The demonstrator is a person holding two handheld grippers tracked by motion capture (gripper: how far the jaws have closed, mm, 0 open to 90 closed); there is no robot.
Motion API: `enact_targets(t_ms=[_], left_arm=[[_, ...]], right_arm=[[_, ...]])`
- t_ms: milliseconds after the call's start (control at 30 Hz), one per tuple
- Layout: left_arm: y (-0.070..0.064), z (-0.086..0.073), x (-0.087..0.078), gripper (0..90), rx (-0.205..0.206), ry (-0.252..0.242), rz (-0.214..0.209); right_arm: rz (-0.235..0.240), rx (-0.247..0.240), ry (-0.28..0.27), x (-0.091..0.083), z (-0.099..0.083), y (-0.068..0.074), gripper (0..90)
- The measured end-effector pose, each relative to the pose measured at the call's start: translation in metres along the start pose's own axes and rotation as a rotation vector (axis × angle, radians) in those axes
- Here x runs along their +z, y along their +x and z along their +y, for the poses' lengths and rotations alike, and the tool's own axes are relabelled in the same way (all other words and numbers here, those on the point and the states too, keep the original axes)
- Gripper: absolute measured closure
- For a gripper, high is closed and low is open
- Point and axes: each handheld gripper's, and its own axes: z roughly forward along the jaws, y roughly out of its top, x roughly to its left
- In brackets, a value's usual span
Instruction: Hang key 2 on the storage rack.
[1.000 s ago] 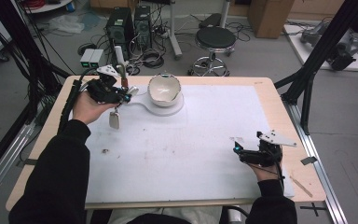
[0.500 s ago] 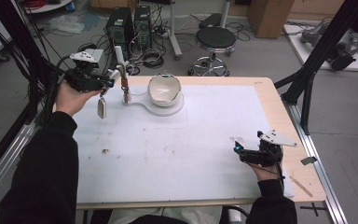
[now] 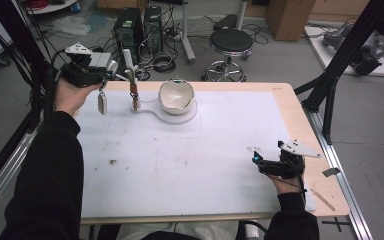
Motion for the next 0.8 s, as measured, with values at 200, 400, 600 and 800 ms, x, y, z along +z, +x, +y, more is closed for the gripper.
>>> enact_targets(t_ms=[200,400,600,800], left_arm=[[0.011,0.009,-0.001,74.8,-0.009,-0.072,0.021],[0.019,0.023,0.006,74.8,-0.004,-0.086,0.056],[0.023,0.028,0.020,74.8,0.021,-0.109,0.054],[0.032,0.023,0.033,74.8,-0.033,-0.118,0.067]], right_arm=[[-0.002,0.018,-0.003,-0.001,0.000,0.000,1.1],[0.001,0.005,-0.010,-0.002,0.001,0.002,1.1],[-0.005,0.010,-0.020,-0.006,0.002,0.000,1.1],[-0.017,0.021,-0.027,-0.010,0.000,-0.004,1.1]])
